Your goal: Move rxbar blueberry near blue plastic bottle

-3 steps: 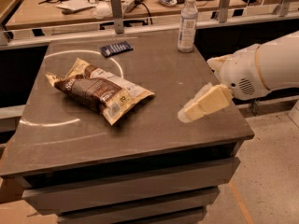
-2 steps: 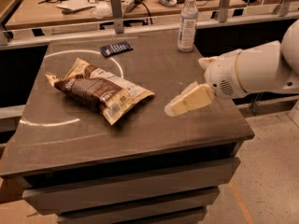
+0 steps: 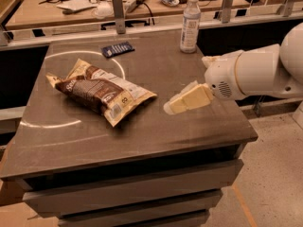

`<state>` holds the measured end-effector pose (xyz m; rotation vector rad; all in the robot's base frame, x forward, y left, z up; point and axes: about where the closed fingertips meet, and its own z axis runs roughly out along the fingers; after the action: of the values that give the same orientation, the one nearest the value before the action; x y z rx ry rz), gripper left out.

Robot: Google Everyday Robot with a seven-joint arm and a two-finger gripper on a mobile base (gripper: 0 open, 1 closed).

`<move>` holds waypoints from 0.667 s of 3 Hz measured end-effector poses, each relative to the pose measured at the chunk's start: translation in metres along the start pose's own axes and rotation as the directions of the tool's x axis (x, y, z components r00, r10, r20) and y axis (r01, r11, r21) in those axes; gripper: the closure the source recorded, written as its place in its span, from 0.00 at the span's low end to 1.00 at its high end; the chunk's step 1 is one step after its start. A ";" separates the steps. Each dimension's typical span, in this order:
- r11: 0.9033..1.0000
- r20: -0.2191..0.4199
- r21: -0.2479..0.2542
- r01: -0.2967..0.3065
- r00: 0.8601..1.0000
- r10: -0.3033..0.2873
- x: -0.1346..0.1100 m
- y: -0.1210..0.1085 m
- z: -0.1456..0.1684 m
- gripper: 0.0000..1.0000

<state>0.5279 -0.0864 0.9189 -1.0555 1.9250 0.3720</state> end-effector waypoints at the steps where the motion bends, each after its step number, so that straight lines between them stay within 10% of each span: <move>1: 0.999 0.076 0.038 -0.015 0.997 0.012 -0.005 -0.004 0.023 0.00; 2: 0.997 0.175 0.072 -0.014 0.985 0.001 -0.019 -0.018 0.046 0.00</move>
Offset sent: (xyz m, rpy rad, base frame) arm 0.0871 0.0373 -0.0109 0.2298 -0.2443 -0.0452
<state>0.5720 -0.0591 0.9109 -0.9369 1.7733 0.3834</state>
